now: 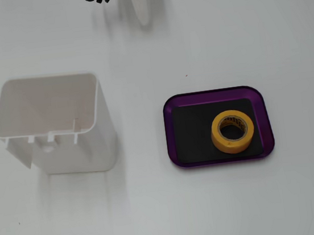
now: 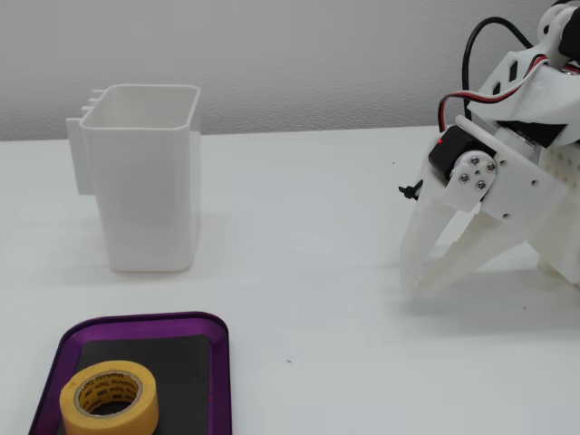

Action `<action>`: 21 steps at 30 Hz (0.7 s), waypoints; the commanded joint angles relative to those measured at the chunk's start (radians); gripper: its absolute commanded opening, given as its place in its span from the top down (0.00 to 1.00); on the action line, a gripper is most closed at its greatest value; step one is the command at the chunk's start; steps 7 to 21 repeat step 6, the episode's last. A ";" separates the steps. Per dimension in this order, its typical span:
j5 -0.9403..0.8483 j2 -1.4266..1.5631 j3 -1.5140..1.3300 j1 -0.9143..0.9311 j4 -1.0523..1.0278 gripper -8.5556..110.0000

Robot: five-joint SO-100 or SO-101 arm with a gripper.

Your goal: Pick up the yellow tape and place it in the box.

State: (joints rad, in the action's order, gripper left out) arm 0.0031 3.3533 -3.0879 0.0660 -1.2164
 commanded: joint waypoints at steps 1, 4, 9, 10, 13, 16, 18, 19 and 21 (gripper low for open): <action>0.003 0.066 0.002 0.005 0.003 0.93; 0.003 0.066 0.002 0.005 0.003 0.93; 0.003 0.066 0.002 0.005 0.003 0.93; 0.003 0.066 0.002 0.005 0.003 0.93; 0.003 0.066 0.002 0.005 0.003 0.93; 0.003 0.066 0.002 0.005 0.003 0.93; 0.003 0.066 0.002 0.005 0.003 0.93; 0.003 0.066 0.002 0.005 0.003 0.93; 0.003 0.066 0.002 0.005 0.003 0.93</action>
